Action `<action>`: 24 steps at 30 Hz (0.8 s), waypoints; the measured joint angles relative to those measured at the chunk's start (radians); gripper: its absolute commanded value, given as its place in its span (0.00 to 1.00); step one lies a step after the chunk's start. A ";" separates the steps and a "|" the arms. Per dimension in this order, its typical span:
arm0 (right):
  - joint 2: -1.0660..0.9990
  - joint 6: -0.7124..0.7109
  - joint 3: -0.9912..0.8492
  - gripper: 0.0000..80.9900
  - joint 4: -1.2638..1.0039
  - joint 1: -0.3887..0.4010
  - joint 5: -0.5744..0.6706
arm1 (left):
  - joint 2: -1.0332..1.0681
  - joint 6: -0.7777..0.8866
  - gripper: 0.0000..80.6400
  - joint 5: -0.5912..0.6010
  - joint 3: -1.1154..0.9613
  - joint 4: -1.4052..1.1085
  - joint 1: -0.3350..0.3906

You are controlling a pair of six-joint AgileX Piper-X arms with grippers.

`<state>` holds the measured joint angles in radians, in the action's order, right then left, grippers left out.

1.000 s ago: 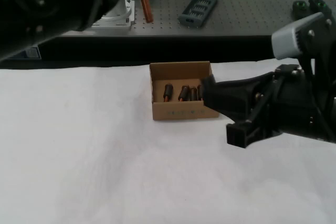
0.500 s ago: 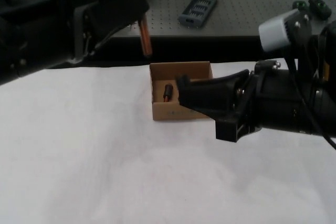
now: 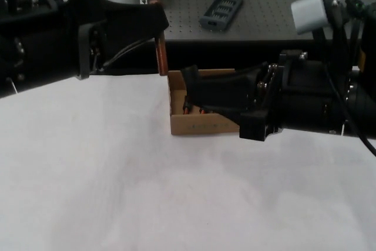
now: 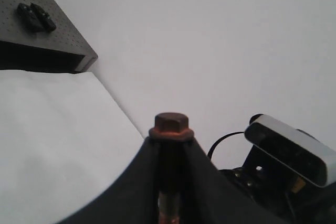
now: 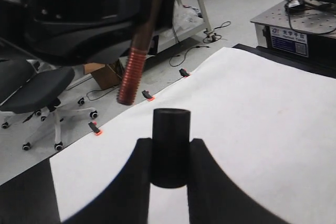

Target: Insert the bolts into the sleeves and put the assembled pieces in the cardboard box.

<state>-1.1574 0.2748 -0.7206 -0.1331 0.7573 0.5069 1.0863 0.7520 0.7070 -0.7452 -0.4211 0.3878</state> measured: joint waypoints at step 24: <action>0.000 0.042 0.000 0.02 -0.044 0.000 0.083 | 0.000 -0.048 0.01 0.000 0.000 -0.129 0.000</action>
<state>-1.1574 0.3167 -0.7206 -0.1769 0.7573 0.5899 1.0863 0.7044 0.7070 -0.7452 -0.5500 0.3878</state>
